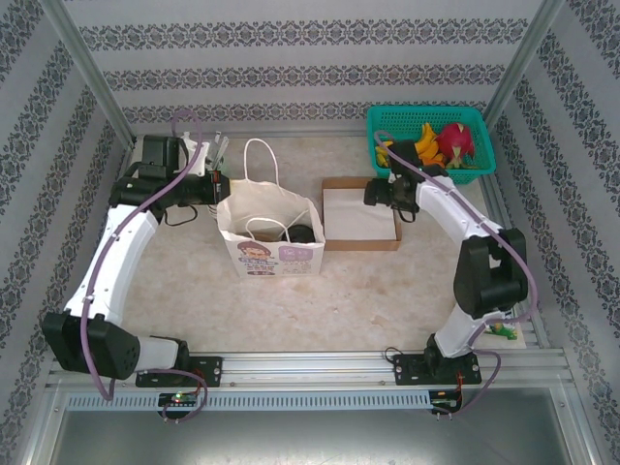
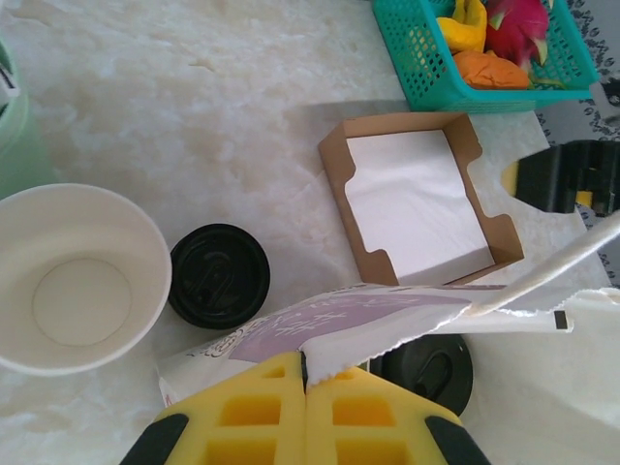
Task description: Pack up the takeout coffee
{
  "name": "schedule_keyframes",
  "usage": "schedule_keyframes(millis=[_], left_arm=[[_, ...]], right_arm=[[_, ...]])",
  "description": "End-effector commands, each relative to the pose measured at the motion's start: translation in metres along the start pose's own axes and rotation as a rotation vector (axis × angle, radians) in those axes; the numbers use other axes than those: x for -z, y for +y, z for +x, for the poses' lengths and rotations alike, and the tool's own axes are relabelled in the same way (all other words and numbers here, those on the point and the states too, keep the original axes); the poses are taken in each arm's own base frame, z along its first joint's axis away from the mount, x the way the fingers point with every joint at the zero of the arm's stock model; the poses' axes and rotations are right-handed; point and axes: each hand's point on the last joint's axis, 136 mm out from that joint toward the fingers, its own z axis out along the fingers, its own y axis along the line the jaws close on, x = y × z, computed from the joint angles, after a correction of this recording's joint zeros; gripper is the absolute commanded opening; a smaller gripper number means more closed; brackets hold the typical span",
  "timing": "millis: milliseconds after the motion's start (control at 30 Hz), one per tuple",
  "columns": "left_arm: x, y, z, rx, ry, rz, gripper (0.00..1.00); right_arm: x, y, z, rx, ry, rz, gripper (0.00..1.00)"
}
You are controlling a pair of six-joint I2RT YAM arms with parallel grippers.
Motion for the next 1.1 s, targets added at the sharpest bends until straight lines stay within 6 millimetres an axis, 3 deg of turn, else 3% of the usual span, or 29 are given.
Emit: schedule_keyframes(millis=[0,133,300,633,733,833,1067], left_arm=[[-0.007,-0.010,-0.014,-0.045,-0.024,0.058,0.00],[-0.012,-0.007,-0.016,-0.036,-0.009,0.052,0.01],[-0.009,-0.006,-0.013,-0.026,0.002,0.036,0.18],[0.018,-0.025,-0.028,-0.052,-0.082,0.065,0.81],[0.024,-0.033,-0.031,-0.070,-0.118,0.096,1.00],[0.027,-0.038,-0.034,-0.074,-0.152,0.127,1.00],[0.033,-0.022,-0.039,-0.042,-0.223,0.020,1.00]], right_arm=[[-0.024,0.017,0.003,0.001,0.051,-0.011,0.98],[-0.046,0.033,0.006,0.001,0.088,-0.022,0.98],[-0.066,0.043,0.017,0.034,0.146,-0.012,0.98],[-0.093,0.047,0.033,0.066,0.209,0.020,0.97],[-0.098,0.047,0.037,0.057,0.223,0.030,0.91],[-0.104,0.047,0.041,0.044,0.241,0.029,0.82],[-0.103,0.048,0.040,0.054,0.222,0.045,0.58]])
